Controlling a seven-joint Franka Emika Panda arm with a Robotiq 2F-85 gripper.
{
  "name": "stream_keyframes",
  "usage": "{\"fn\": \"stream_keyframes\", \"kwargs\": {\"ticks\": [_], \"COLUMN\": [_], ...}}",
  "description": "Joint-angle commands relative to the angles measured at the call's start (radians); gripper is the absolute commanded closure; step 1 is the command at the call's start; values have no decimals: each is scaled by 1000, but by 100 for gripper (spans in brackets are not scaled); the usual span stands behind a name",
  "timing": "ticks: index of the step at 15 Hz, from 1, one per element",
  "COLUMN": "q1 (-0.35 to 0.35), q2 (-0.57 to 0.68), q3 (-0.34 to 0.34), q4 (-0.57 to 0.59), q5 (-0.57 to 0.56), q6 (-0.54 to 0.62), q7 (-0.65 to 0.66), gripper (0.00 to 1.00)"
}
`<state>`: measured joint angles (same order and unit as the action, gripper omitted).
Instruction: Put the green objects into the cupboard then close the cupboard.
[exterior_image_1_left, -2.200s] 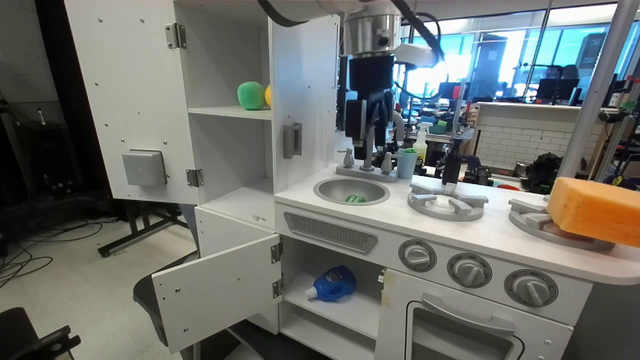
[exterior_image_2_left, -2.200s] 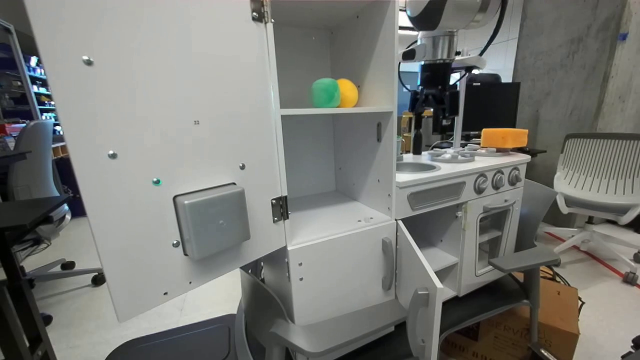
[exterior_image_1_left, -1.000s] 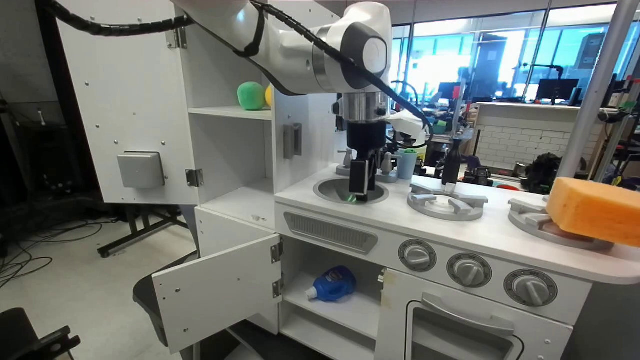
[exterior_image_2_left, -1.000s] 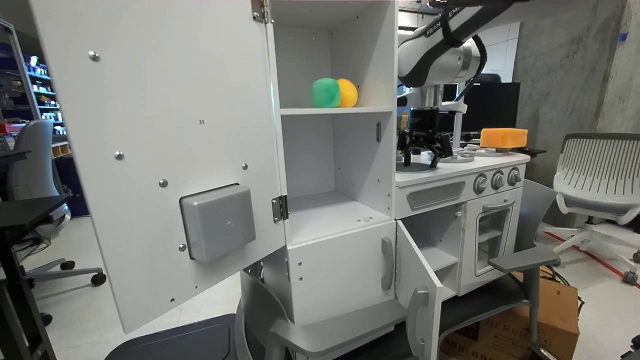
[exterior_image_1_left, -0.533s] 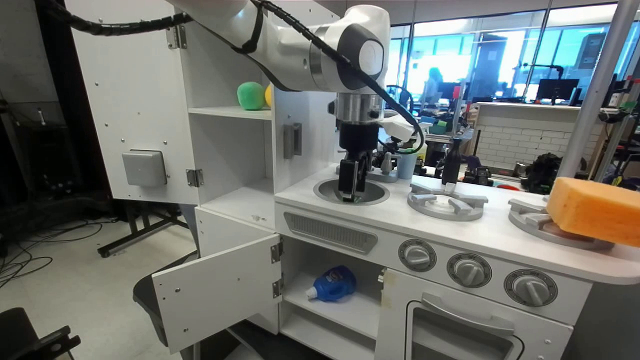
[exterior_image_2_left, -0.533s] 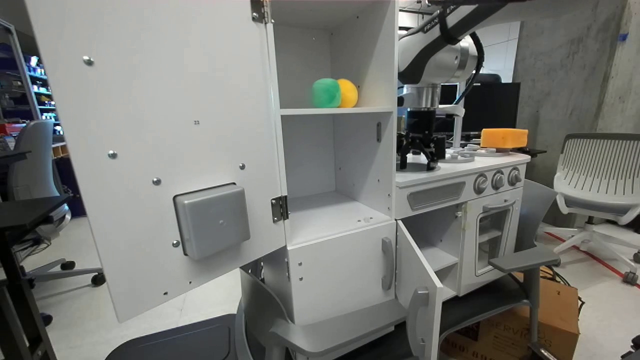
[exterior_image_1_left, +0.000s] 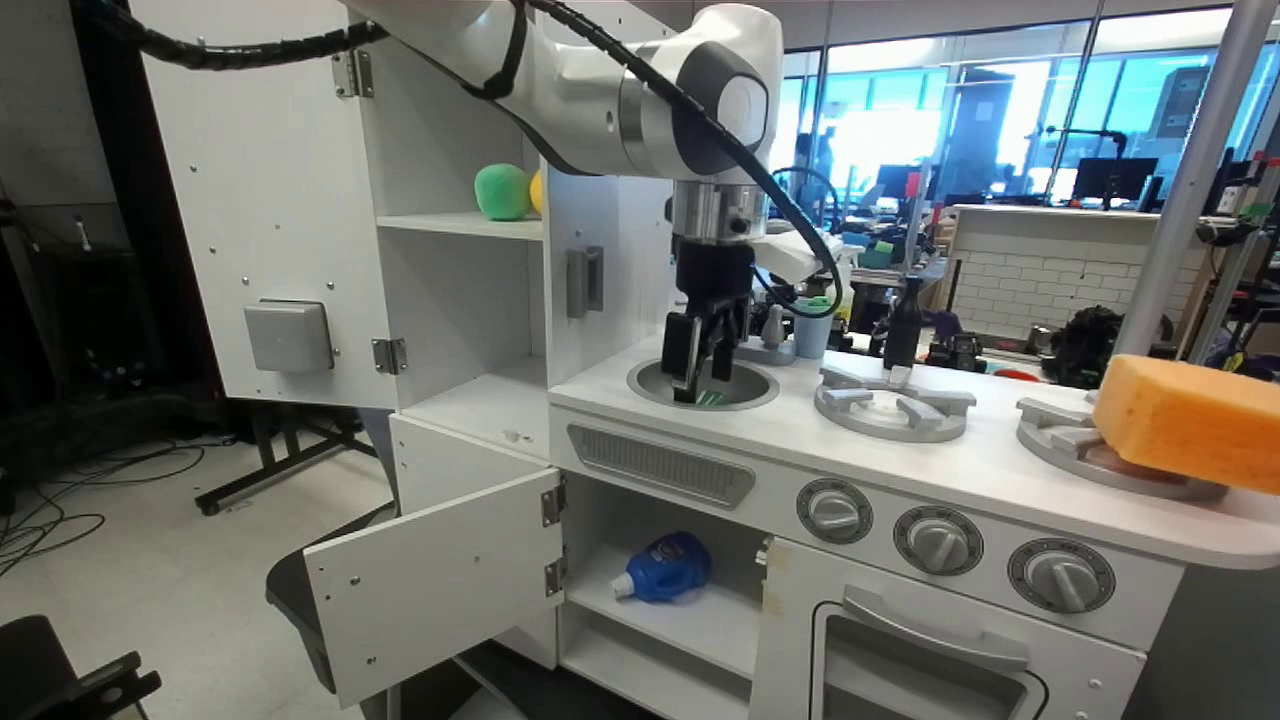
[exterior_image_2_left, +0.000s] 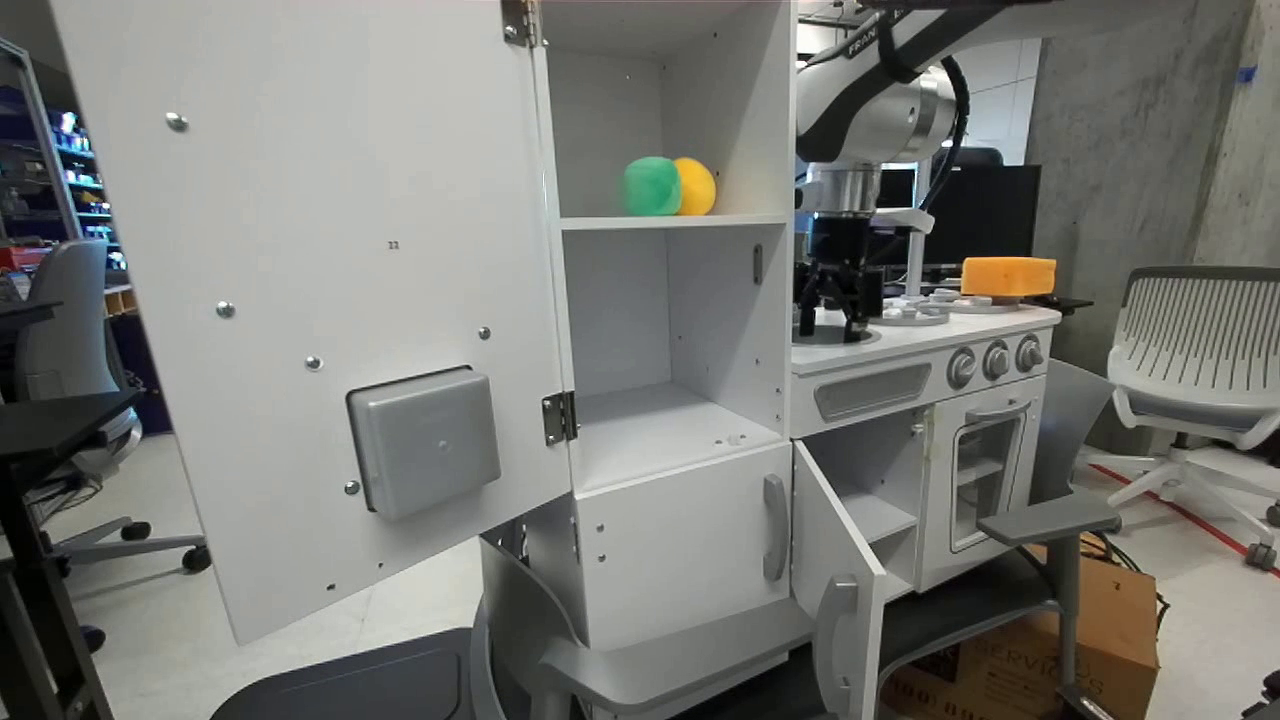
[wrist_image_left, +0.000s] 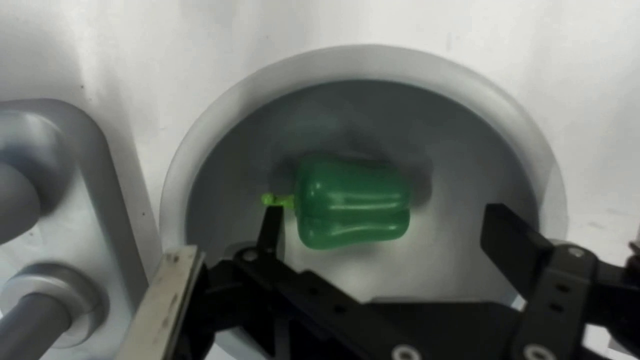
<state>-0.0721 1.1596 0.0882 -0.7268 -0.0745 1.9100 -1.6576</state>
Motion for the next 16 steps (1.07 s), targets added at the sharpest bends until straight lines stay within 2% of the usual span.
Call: {"fn": "stream_keyframes", "kwargs": {"ticks": [1, 8, 9, 10, 14, 15, 16], "q1": [9, 12, 11, 11, 7, 6, 7], "q2": [25, 59, 61, 60, 63, 64, 62], "q3": [-7, -9, -9, -8, -9, -9, -10], "q4": [24, 44, 48, 49, 61, 65, 67], "q5": [1, -3, -2, -2, -1, 0, -1], "q6": [24, 23, 24, 25, 31, 33, 28], "q7": [55, 98, 100, 103, 125, 129, 136], "gripper": [0, 0, 24, 26, 58, 63, 63]}}
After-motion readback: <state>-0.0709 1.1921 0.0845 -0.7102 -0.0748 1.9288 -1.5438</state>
